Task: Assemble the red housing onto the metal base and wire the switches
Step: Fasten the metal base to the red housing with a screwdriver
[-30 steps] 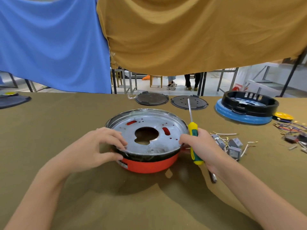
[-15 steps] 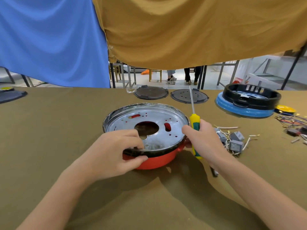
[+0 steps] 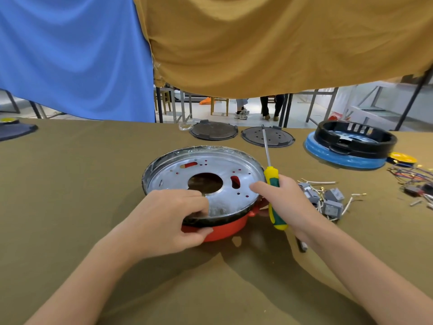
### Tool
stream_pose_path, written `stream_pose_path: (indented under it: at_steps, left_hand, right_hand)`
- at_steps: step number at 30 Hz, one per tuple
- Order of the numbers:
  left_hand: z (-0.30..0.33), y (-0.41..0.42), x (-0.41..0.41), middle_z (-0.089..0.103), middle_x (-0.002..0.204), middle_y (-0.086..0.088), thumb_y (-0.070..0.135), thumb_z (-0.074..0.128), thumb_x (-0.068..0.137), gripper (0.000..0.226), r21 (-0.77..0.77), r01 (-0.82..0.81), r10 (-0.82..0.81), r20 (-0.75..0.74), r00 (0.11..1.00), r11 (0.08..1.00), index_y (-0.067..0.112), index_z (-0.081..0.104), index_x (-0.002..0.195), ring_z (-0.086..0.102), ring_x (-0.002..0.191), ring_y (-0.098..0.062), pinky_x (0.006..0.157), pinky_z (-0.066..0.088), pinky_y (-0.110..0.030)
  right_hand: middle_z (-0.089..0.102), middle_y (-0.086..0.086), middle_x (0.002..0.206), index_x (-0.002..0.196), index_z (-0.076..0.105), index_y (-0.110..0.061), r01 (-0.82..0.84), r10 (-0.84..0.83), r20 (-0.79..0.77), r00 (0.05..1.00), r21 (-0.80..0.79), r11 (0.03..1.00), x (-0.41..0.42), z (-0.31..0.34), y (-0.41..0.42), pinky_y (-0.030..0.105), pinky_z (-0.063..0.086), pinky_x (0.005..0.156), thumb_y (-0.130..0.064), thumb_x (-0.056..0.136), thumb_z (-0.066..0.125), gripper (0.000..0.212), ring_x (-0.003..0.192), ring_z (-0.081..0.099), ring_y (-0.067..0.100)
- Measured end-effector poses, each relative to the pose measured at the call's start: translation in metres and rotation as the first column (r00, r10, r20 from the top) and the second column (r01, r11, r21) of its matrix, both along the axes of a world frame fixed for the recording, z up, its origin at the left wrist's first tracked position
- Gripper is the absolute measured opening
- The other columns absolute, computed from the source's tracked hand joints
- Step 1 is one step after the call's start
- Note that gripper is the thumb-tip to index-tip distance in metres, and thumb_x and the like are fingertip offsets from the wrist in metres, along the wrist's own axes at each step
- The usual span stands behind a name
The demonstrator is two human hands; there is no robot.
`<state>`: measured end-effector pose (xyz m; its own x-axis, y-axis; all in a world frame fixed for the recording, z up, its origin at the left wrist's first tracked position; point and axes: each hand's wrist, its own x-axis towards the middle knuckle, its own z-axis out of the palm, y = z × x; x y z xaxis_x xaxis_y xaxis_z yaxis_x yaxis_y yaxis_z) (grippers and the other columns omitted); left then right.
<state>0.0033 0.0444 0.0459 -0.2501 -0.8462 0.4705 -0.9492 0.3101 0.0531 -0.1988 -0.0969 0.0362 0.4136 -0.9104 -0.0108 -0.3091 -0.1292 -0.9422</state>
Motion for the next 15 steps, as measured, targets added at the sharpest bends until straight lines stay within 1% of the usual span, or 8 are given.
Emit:
stream_pose_path:
  at_steps: [2,3,4,5,8,10,12,15]
  left_hand:
    - [0.000,0.000,-0.003,0.046,0.066,0.013,0.046,0.063,0.078,0.023,-0.037,0.006,-0.005,0.023,1.000,0.999,0.026,0.054,0.072,0.041,0.058,-0.005,0.047,0.043,-0.029]
    - [-0.001,-0.001,-0.006,0.046,0.067,0.014,0.047,0.063,0.079,0.023,-0.063,0.013,-0.011,0.032,0.999,0.998,0.026,0.056,0.073,0.041,0.059,-0.005,0.048,0.043,-0.028]
    - [-0.001,-0.002,-0.009,0.047,0.069,0.014,0.048,0.062,0.080,0.024,-0.086,0.020,-0.017,0.040,0.999,0.996,0.025,0.058,0.075,0.043,0.060,-0.005,0.049,0.042,-0.027]
    - [-0.003,-0.003,-0.012,0.048,0.070,0.014,0.049,0.061,0.082,0.026,-0.104,0.024,-0.018,0.054,0.998,0.994,0.024,0.059,0.076,0.045,0.061,-0.007,0.050,0.042,-0.026]
    - [-0.008,-0.007,-0.020,0.051,0.071,0.010,0.049,0.054,0.087,0.032,-0.137,0.015,0.000,0.111,0.994,0.990,0.020,0.060,0.077,0.050,0.060,-0.013,0.048,0.043,-0.028]
    - [-0.010,-0.007,-0.021,0.051,0.070,0.009,0.046,0.054,0.088,0.032,-0.153,0.013,0.005,0.119,0.993,0.988,0.018,0.061,0.075,0.051,0.058,-0.013,0.043,0.043,-0.030]
    - [-0.010,-0.007,-0.021,0.049,0.067,0.009,0.042,0.056,0.088,0.029,-0.174,0.022,0.000,0.129,0.992,0.984,0.018,0.060,0.072,0.049,0.054,-0.012,0.039,0.041,-0.029]
    - [-0.009,-0.006,-0.021,0.046,0.064,0.010,0.039,0.060,0.086,0.027,-0.208,0.031,-0.005,0.125,0.992,0.978,0.018,0.058,0.069,0.046,0.051,-0.011,0.036,0.037,-0.028]
  right_hand:
    - [0.073,0.016,0.093,0.102,0.068,-0.010,-0.017,0.012,0.047,0.999,0.093,0.996,-0.005,0.006,-0.006,0.035,0.062,0.065,-0.051,0.091,0.061,0.043,0.078,0.072,0.024]
    - [0.071,0.014,0.091,0.100,0.067,-0.011,0.019,-0.025,0.046,0.999,0.116,0.993,-0.008,0.010,-0.011,0.030,0.060,0.060,-0.054,0.091,0.058,0.045,0.076,0.071,0.024]
    - [0.068,0.014,0.087,0.097,0.066,-0.010,0.066,-0.070,0.026,0.997,0.114,0.991,-0.013,0.013,-0.017,0.029,0.058,0.056,-0.052,0.093,0.058,0.043,0.071,0.068,0.022]
    - [0.064,0.013,0.082,0.092,0.063,-0.008,0.101,-0.102,0.003,0.995,0.102,0.990,-0.019,0.016,-0.023,0.029,0.056,0.053,-0.044,0.094,0.059,0.037,0.065,0.064,0.021]
    - [0.053,0.011,0.067,0.082,0.056,-0.006,0.094,-0.091,-0.056,0.994,0.062,0.994,-0.034,0.022,-0.035,0.027,0.048,0.046,-0.023,0.094,0.064,0.022,0.046,0.052,0.018]
    - [0.048,0.010,0.060,0.080,0.053,-0.008,0.076,-0.074,-0.138,0.988,0.012,0.997,-0.043,0.026,-0.040,0.027,0.046,0.044,-0.018,0.091,0.067,0.020,0.044,0.047,0.018]
    - [0.049,0.007,0.053,0.078,0.052,-0.010,0.071,-0.086,-0.276,0.957,-0.067,0.995,-0.051,0.032,-0.042,0.026,0.045,0.042,-0.018,0.087,0.072,0.023,0.042,0.047,0.018]
    - [0.056,0.006,0.052,0.083,0.055,-0.005,0.024,-0.100,-0.515,0.851,-0.152,0.988,-0.058,0.039,-0.042,0.028,0.048,0.045,-0.017,0.082,0.075,0.023,0.042,0.053,0.018]
